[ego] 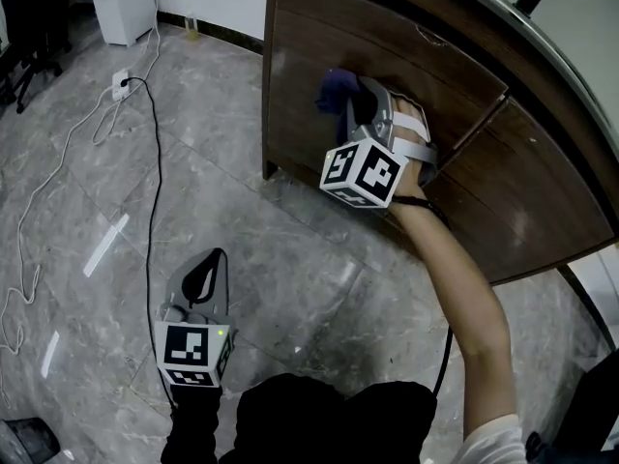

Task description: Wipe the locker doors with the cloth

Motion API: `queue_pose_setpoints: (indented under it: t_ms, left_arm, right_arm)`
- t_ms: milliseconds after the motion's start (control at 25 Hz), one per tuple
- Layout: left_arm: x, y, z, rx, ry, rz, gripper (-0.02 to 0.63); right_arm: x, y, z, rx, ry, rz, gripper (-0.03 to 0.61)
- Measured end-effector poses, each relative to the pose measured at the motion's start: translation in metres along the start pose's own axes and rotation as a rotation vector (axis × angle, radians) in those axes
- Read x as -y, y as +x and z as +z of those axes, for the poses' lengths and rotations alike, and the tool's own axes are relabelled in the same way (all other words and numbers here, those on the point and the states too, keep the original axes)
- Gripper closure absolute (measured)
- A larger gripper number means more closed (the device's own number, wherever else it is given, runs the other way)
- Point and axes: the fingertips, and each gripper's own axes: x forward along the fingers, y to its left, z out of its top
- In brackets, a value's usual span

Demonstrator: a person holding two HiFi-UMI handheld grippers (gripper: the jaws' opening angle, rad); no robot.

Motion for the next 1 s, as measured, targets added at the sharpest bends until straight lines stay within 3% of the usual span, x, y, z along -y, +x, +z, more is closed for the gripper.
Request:
queue_pose_setpoints:
  t_ms: [280, 480, 640, 1000]
  left_arm:
    - [-0.012, -0.004, 0.016, 0.015, 0.02, 0.027, 0.61]
    - [-0.038, -0.012, 0.031, 0.043, 0.029, 0.092, 0.61]
    - [-0.054, -0.019, 0.032, 0.043, 0.029, 0.13, 0.611]
    - [-0.067, -0.018, 0.005, 0.004, -0.001, 0.141, 0.611]
  right_arm:
    - [0.099, 0.007, 0.048, 0.075, -0.018, -0.137, 0.526]
    - [0.123, 0.016, 0.068, 0.092, 0.013, -0.165, 0.526]
    - [0.09, 0.028, 0.071, 0.082, -0.014, -0.131, 0.526]
    - [-0.042, 0.048, 0.059, 0.024, -0.091, 0.015, 0.526]
